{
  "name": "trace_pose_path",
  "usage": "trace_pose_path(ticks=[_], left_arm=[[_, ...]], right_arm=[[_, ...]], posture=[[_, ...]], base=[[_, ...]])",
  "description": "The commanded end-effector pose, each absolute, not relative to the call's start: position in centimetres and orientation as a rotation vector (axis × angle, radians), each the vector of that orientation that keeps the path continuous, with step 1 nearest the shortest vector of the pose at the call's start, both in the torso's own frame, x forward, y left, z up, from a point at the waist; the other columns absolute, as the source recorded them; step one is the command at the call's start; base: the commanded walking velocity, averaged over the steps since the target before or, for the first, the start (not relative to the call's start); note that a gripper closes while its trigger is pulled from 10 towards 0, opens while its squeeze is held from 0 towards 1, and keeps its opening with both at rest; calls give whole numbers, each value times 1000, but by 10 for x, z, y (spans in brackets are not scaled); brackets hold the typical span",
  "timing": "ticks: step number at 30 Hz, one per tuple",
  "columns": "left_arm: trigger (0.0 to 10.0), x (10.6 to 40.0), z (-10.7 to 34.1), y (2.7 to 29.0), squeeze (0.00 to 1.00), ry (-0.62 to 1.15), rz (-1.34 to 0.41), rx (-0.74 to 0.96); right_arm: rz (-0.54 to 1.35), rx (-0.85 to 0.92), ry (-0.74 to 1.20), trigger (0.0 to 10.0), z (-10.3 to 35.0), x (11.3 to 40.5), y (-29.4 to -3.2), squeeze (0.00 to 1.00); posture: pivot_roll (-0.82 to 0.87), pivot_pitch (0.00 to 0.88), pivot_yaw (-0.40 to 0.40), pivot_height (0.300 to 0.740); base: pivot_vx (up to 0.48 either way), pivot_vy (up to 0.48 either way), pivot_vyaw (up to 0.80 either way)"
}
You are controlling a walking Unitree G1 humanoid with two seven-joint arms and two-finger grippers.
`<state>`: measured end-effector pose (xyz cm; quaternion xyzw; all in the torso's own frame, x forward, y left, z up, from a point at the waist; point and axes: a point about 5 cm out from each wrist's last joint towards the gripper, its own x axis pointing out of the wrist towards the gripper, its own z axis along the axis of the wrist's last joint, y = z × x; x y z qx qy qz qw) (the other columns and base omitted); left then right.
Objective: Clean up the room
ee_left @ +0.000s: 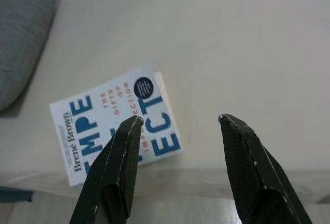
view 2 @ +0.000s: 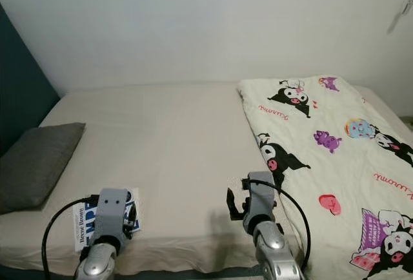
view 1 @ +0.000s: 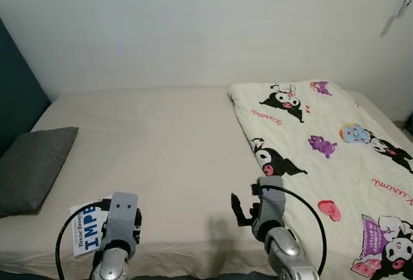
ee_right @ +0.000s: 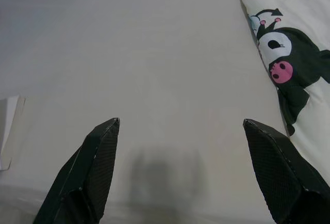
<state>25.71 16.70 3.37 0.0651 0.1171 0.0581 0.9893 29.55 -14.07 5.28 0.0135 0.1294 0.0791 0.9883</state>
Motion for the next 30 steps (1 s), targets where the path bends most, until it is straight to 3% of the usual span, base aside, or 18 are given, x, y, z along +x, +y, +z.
trace_pose_path(ticks=[1, 7, 18, 21, 22, 25, 30], left_arm=[[10000, 251, 25, 168, 0, 265, 125, 107], [10000, 254, 24, 172, 0, 257, 168, 122], [10000, 259, 26, 170, 0, 239, 148, 118], [10000, 260, 28, 168, 0, 231, 145, 117], [10000, 261, 29, 167, 0, 223, 136, 125], [10000, 261, 29, 166, 0, 218, 132, 127], [10000, 262, 29, 162, 0, 214, 121, 127]], right_arm=[[152, 28, 273, 10000, 50, 293, -140, 0], [118, 132, 222, 10000, 52, 293, -144, 0], [159, 162, 226, 10000, 52, 289, -141, 0], [173, 150, 233, 10000, 52, 289, -138, 0], [171, 44, 240, 10000, 51, 291, -137, 0], [182, -31, 204, 10000, 55, 293, -135, 0], [174, 16, 220, 10000, 52, 294, -136, 0]], posture=[[-28, 114, 11, 740], [-37, 109, 7, 740], [-68, 126, 21, 740], [-66, 126, 26, 740], [-67, 129, 27, 740], [-67, 128, 28, 740], [-65, 135, 25, 740]], base=[[0, 0, 0], [0, 0, 0], [0, 0, 0], [0, 0, 0], [0, 0, 0], [0, 0, 0], [0, 0, 0]])
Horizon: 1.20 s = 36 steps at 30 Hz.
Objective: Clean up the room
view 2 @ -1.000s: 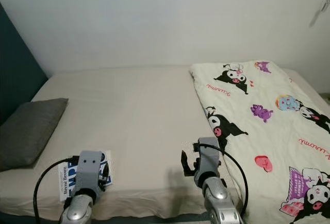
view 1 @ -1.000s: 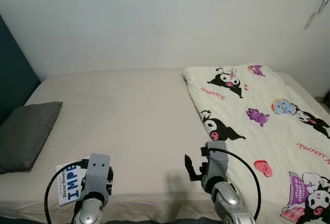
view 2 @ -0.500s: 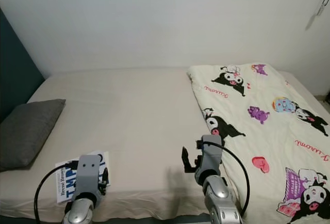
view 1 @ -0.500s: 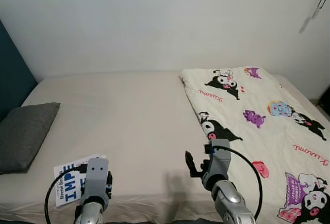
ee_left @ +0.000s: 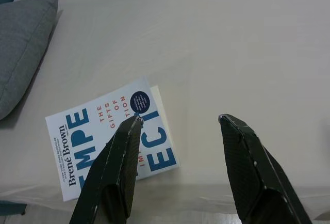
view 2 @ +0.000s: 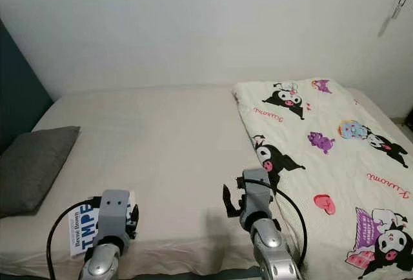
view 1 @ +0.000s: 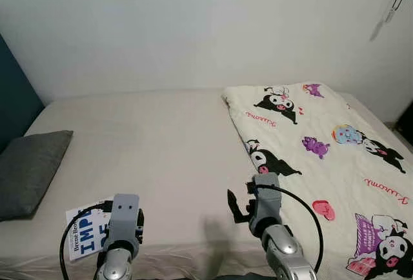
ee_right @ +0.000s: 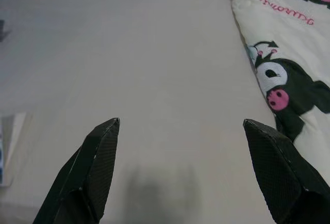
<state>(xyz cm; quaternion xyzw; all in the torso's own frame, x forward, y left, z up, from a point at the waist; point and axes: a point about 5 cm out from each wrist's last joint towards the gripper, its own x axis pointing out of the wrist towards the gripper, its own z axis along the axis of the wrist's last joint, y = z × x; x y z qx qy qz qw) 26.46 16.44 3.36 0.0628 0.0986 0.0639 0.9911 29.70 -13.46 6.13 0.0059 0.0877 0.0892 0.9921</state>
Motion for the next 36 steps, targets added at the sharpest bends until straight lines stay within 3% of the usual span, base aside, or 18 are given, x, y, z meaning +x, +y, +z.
trace_pose_path(ticks=[1, 16, 20, 30, 36], left_arm=[[10000, 262, 29, 160, 0, 210, 111, 131], [10000, 272, 31, 147, 0, 215, 34, 160], [10000, 267, 27, 156, 0, 237, 77, 167], [10000, 249, 22, 194, 0, 259, 221, 167], [10000, 255, 25, 190, 0, 249, 204, 173]], right_arm=[[163, 20, 225, 10000, 51, 293, -139, 0], [146, -13, 210, 10000, 54, 288, -155, 0], [108, 8, 230, 10000, 50, 292, -158, 0], [155, -12, 232, 10000, 46, 298, -135, 0], [147, -17, 228, 10000, 47, 296, -138, 0]], posture=[[-65, 138, 23, 740], [-72, 151, 25, 740], [-42, 128, 7, 740], [-3, 121, -15, 740], [-26, 123, -2, 740]], base=[[0, 0, 0], [0, 0, 0], [0, 0, 0], [0, 0, 0], [0, 0, 0]])
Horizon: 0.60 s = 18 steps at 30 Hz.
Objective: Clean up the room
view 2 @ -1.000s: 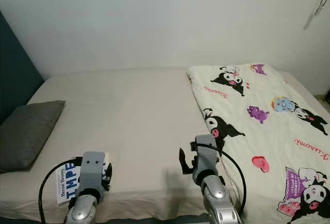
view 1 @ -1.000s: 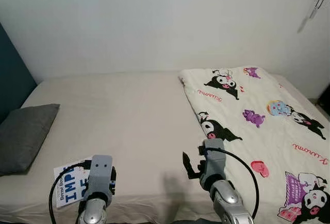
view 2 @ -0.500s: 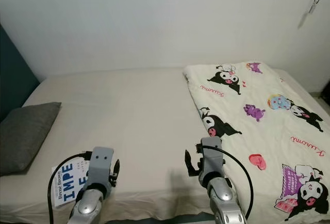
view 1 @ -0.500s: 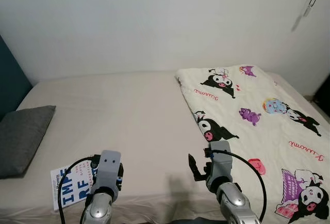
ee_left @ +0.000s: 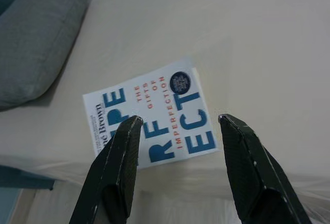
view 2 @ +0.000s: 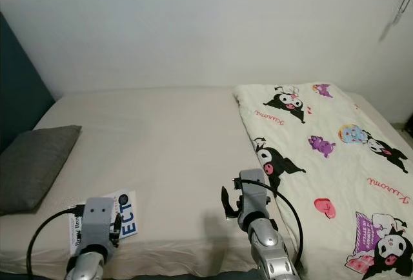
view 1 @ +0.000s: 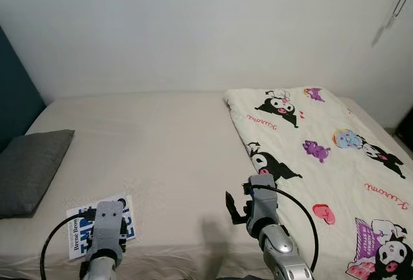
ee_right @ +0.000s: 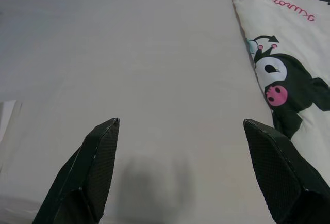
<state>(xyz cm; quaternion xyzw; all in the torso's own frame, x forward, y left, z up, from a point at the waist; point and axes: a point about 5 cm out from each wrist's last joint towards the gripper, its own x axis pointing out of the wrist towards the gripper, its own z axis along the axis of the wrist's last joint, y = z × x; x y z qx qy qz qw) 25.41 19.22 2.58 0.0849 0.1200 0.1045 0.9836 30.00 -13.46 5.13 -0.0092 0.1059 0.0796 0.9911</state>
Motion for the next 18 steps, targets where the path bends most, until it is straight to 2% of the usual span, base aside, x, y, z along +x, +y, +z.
trace_pose_path(ticks=[1, 11, 18], left_arm=[[10000, 258, 25, 188, 0, 248, 197, 170], [10000, 273, 33, 159, 0, 215, 68, 195], [10000, 277, 34, 161, 0, 223, 55, 186]], right_arm=[[129, -28, 227, 10000, 47, 295, -140, 0], [57, -31, 202, 10000, 47, 289, -162, 0], [70, -39, 227, 10000, 42, 285, -165, 0]], posture=[[-29, 122, -1, 740], [-43, 129, 31, 740], [-57, 122, 40, 740]], base=[[0, 0, 0], [0, 0, 0], [0, 0, 0]])
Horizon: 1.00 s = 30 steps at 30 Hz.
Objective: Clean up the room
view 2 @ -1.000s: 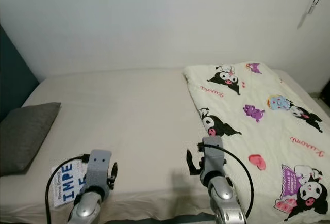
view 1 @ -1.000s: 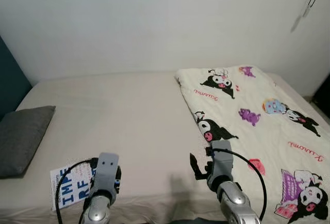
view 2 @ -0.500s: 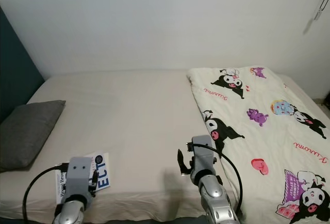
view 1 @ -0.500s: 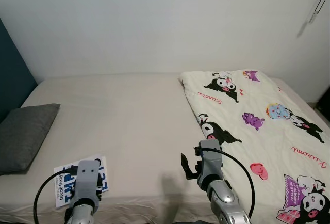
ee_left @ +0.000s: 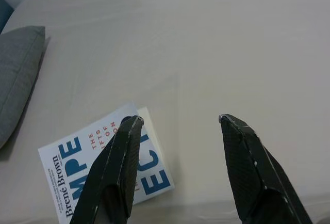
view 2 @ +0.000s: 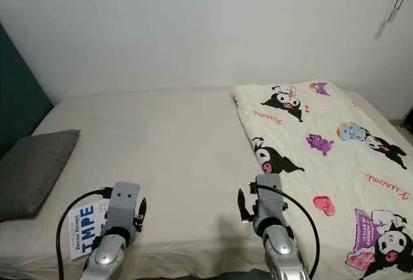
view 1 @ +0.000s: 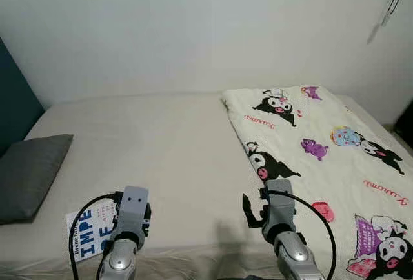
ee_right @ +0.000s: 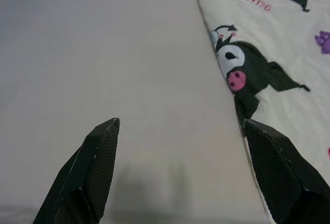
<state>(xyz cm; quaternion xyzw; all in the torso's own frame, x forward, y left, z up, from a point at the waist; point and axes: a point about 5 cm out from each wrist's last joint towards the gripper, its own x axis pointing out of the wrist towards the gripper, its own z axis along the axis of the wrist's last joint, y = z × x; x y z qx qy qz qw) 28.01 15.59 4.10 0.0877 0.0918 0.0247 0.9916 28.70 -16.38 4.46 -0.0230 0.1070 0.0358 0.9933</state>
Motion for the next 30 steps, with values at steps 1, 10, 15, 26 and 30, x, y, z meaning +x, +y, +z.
trace_pose_path(ticks=[1, 10, 15, 26, 30], left_arm=[[10000, 276, 33, 163, 0, 228, 64, 183], [10000, 259, 24, 180, 0, 268, 161, 110], [10000, 253, 23, 185, 0, 265, 163, 77], [10000, 261, 20, 173, 0, 273, 119, 110], [10000, 258, 18, 169, 0, 275, 113, 85]], right_arm=[[77, -47, 231, 10000, 42, 284, -165, 0], [119, -73, 270, 10000, 33, 286, -154, 0], [93, -62, 279, 10000, 29, 283, -151, 0], [56, -62, 294, 10000, 26, 279, -162, 0], [65, -80, 292, 10000, 27, 281, -166, 0]], posture=[[-60, 120, 38, 740], [-4, 110, 12, 740], [6, 103, 3, 740], [-31, 104, 24, 740], [-34, 103, 23, 740]], base=[[0, 0, 0], [0, 0, 0], [0, 0, 0], [0, 0, 0], [0, 0, 0]])
